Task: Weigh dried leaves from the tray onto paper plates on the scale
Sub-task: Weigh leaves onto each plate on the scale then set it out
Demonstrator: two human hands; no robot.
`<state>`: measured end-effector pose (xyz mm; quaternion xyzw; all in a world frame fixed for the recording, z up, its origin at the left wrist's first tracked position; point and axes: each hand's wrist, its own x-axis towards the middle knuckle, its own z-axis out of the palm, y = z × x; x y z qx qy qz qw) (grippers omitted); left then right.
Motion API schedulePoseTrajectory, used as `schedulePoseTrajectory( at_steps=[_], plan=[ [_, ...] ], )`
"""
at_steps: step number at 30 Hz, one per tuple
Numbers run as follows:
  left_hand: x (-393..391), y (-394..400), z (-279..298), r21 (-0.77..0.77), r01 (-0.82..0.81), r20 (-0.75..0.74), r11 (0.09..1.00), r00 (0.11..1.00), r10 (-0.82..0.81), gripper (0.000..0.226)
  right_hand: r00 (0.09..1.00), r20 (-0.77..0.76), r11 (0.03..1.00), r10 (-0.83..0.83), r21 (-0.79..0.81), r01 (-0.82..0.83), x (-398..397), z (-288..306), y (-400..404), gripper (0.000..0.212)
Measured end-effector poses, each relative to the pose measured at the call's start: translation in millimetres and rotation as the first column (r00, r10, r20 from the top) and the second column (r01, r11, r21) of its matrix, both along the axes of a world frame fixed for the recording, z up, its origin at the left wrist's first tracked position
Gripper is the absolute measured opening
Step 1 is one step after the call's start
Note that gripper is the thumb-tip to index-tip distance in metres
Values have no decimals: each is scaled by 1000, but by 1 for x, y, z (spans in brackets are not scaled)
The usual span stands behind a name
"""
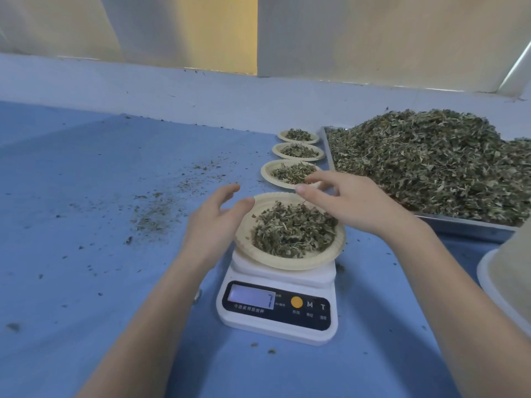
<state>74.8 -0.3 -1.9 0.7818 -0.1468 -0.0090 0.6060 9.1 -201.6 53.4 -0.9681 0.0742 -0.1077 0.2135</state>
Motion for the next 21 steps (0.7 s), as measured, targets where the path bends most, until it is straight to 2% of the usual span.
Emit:
schedulePoseTrajectory(
  at_steps=[2, 4, 7, 10, 12, 14, 16, 18, 21],
  plan=[
    [2, 0, -4, 28, 28, -91, 999, 996, -26, 56, 977, -109, 978, -183, -122, 169, -4, -4, -5, 79],
    [1, -3, -7, 64, 61, -137, 996, 989, -52, 61, 933, -185, 945, -310, -169, 280, -8, -9, -7, 80],
    [-3, -11, -6, 27, 69, -152, 997, 986, -64, 55, 941, -183, 959, -284, -41, 282, -12, -11, 3, 75],
    [1, -14, 5, -63, 26, -164, 998, 986, -36, 51, 960, -76, 963, -268, 9, 269, -6, -6, 10, 67],
    [11, -13, 17, -145, -13, -195, 989, 981, -15, 50, 965, -14, 956, -262, 132, 261, 4, 2, 11, 56],
    [24, -11, 29, -174, -51, -227, 983, 974, 10, 48, 966, -25, 912, -257, 325, 251, 18, 13, 8, 44],
    [37, -9, 39, -183, -69, -234, 981, 972, 25, 44, 968, -42, 795, -248, 562, 229, 33, 23, 5, 29],
    [50, -8, 49, -230, -75, -228, 970, 973, 21, 41, 968, -39, 628, -248, 754, 191, 45, 31, 3, 30],
    [68, -8, 61, -291, -75, -221, 954, 975, 9, 37, 977, -26, 405, -211, 907, 112, 59, 35, 1, 29]
  ],
)
